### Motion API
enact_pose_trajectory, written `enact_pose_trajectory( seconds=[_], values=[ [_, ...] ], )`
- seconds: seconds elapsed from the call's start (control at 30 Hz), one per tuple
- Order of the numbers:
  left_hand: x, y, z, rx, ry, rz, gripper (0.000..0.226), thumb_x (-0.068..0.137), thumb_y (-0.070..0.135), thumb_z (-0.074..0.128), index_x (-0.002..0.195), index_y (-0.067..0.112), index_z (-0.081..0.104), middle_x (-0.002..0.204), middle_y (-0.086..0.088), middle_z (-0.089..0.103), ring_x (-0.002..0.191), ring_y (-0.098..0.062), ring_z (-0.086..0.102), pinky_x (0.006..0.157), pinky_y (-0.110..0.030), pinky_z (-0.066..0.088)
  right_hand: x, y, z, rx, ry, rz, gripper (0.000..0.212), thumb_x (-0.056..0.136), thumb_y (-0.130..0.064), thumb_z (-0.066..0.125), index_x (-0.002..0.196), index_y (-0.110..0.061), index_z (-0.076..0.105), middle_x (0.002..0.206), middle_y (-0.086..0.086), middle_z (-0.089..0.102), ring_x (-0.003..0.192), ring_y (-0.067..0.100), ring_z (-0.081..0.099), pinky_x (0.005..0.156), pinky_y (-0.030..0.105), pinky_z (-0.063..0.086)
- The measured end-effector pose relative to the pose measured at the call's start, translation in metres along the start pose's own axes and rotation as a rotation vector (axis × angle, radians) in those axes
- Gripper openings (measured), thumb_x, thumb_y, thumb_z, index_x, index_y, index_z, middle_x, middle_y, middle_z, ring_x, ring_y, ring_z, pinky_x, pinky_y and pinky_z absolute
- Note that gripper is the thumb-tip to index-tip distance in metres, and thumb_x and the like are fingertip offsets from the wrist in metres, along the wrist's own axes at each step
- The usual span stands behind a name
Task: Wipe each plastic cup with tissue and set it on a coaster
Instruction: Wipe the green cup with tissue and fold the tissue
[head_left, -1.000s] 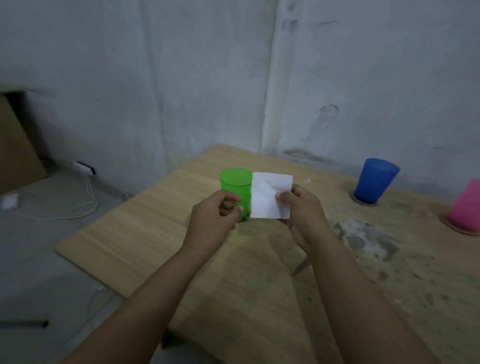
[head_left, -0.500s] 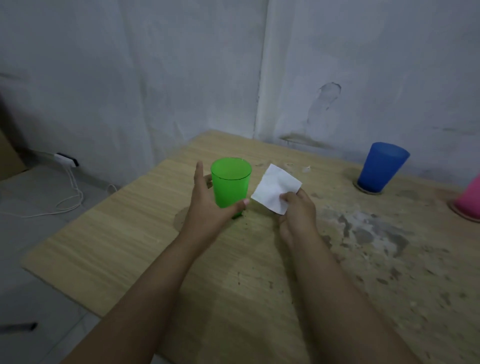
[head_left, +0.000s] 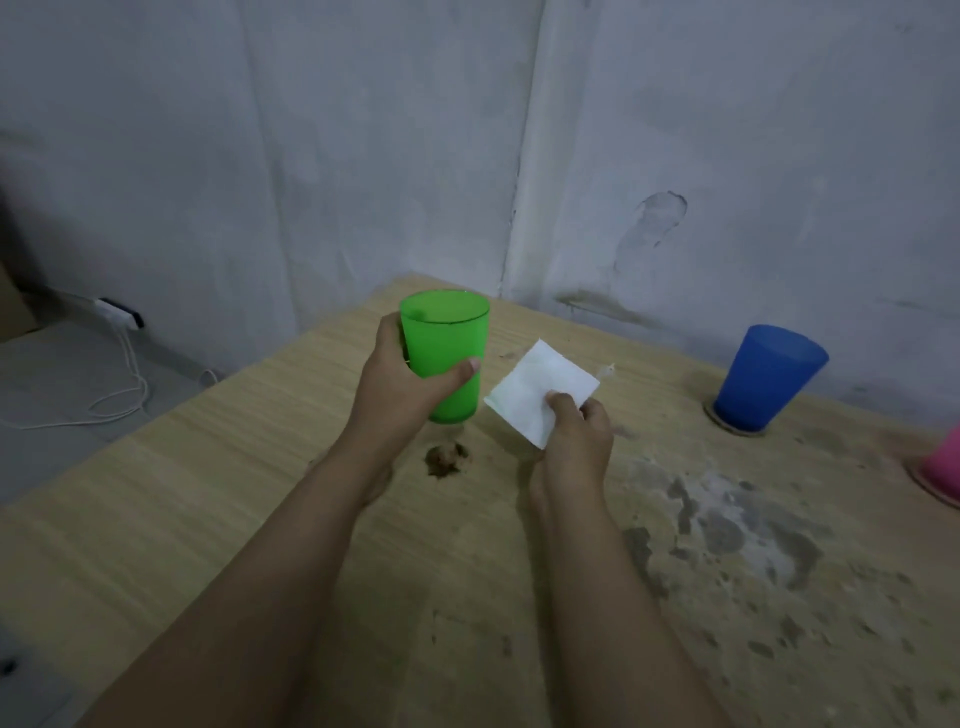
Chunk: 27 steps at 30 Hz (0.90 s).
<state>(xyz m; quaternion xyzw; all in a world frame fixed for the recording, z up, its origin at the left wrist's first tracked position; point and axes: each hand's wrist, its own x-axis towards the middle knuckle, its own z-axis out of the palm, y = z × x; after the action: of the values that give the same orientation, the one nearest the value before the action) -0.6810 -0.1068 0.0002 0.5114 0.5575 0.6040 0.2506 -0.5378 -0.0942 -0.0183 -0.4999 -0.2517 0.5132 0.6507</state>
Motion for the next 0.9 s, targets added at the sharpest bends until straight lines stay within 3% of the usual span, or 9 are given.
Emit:
enact_pose_trajectory(
  seconds=[0.1, 0.2, 0.4, 0.53, 0.73, 0.9],
  values=[
    [0.006, 0.001, 0.003, -0.096, 0.035, 0.014, 0.067, 0.056, 0.051, 0.078, 0.113, 0.031, 0.049, 0.106, 0.013, 0.063, 0.098, -0.008, 0.063, 0.081, -0.029, 0.053, -0.002, 0.007, 0.006, -0.162, -0.047, -0.103, 0.021, 0.086, -0.005, 0.051, 0.08, -0.025, 0.055, 0.089, 0.0, 0.065, 0.083, 0.022, 0.063, 0.081, 0.039, 0.052],
    [0.004, -0.001, 0.008, -0.126, 0.078, 0.03, 0.068, 0.055, 0.058, 0.073, 0.114, 0.032, 0.05, 0.108, 0.01, 0.065, 0.1, -0.009, 0.063, 0.084, -0.035, 0.055, -0.005, 0.012, 0.009, -0.164, -0.159, -0.094, 0.027, 0.09, -0.007, 0.047, 0.091, -0.028, 0.063, 0.1, -0.001, 0.07, 0.094, 0.024, 0.067, 0.087, 0.043, 0.054],
    [-0.006, 0.003, 0.012, -0.129, 0.113, 0.106, 0.065, 0.059, 0.058, 0.072, 0.115, 0.033, 0.049, 0.111, 0.012, 0.063, 0.102, -0.004, 0.062, 0.079, -0.019, 0.053, -0.013, 0.014, 0.02, 0.119, -0.327, 0.14, 0.031, 0.095, -0.005, 0.037, 0.09, -0.016, 0.066, 0.091, 0.008, 0.074, 0.08, 0.019, 0.07, 0.067, 0.031, 0.055],
    [-0.007, 0.003, 0.014, -0.126, 0.107, 0.119, 0.054, 0.061, 0.052, 0.076, 0.106, 0.037, 0.049, 0.106, 0.014, 0.064, 0.098, -0.002, 0.063, 0.079, -0.02, 0.053, -0.008, 0.015, 0.02, 0.371, -0.396, 0.364, 0.026, 0.098, -0.011, 0.036, 0.103, -0.001, 0.06, 0.089, 0.015, 0.073, 0.075, 0.02, 0.071, 0.079, 0.039, 0.057],
    [-0.006, 0.0, 0.011, -0.114, 0.088, 0.114, 0.063, 0.064, 0.052, 0.075, 0.116, 0.027, 0.05, 0.109, 0.012, 0.065, 0.101, -0.003, 0.063, 0.085, -0.03, 0.055, -0.008, 0.012, 0.012, 0.409, -0.484, 0.415, 0.02, 0.095, -0.007, 0.04, 0.097, 0.003, 0.057, 0.082, 0.016, 0.072, 0.069, 0.02, 0.071, 0.059, 0.029, 0.058],
    [-0.001, -0.004, 0.007, -0.068, 0.133, 0.125, 0.063, 0.065, 0.051, 0.076, 0.116, 0.027, 0.049, 0.11, 0.009, 0.064, 0.103, -0.009, 0.063, 0.087, -0.04, 0.055, -0.008, 0.01, 0.008, 0.363, -0.505, 0.401, 0.027, 0.092, -0.006, 0.042, 0.109, 0.004, 0.059, 0.101, 0.019, 0.071, 0.088, 0.026, 0.07, 0.09, 0.042, 0.053]
  ],
)
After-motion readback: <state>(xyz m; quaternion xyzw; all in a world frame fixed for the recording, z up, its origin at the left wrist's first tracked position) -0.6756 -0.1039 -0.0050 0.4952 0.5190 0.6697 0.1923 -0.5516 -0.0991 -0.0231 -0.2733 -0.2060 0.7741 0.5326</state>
